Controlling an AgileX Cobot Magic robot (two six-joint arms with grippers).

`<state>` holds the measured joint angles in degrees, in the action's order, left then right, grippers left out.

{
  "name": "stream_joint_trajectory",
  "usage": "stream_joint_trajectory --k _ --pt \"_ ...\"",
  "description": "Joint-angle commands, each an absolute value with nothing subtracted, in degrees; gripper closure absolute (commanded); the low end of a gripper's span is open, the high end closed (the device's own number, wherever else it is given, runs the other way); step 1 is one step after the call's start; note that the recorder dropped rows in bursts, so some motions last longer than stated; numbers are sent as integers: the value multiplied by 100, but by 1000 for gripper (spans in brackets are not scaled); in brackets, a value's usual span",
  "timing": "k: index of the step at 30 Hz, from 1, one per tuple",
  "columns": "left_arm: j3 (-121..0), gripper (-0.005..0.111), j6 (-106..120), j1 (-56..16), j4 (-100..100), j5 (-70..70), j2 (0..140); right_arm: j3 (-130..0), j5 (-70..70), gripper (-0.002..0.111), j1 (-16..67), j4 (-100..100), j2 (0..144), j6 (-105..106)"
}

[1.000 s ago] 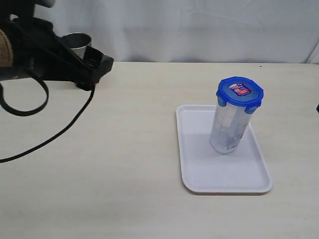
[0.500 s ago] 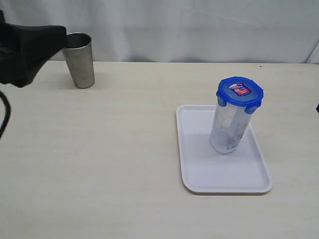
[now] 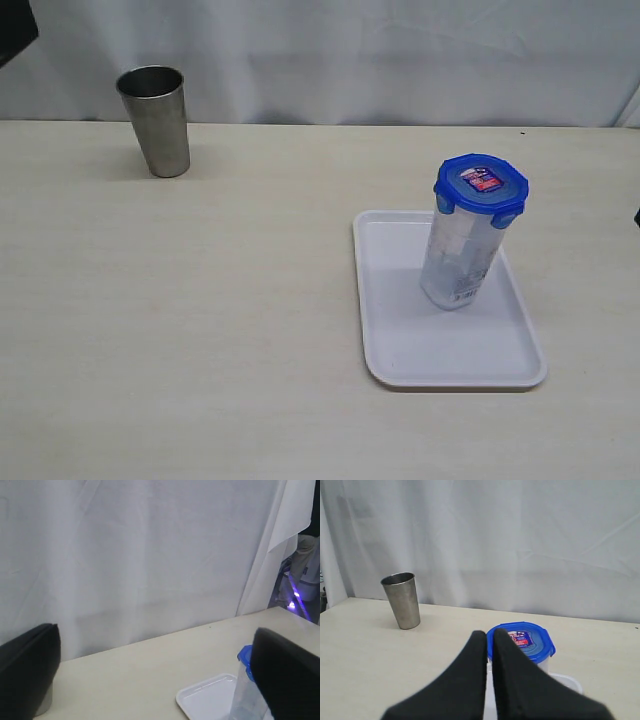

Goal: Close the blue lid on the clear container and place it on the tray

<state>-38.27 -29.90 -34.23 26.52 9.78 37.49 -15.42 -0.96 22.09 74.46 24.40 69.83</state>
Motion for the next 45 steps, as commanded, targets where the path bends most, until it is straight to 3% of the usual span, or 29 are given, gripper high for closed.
stream_joint_trajectory --k 1,10,15,19,24,27,45 --pt "-3796 11 -3029 -3469 2588 946 3725 -1524 -100 104 2219 7448 2416 6976" --pt "-3796 11 -3029 -3457 2588 932 3724 -1524 -100 104 2219 7448 2416 6976" --pt "-3796 11 -3029 -2929 2588 934 3702 -1524 -123 104 2219 7448 2416 6976" --pt "-3796 11 -3029 -2028 2588 945 3587 -1524 -123 104 2219 7448 2416 6976" --pt "-3796 11 -3029 -108 2588 945 2991 -1524 -123 104 2219 7448 2416 6976" --pt "-3796 11 -3029 645 2588 945 2557 -1524 -123 104 2219 7448 2416 6976" --pt "-3796 11 -3029 718 2602 1084 1880 -1524 -123 104 2219 7448 2416 6976"
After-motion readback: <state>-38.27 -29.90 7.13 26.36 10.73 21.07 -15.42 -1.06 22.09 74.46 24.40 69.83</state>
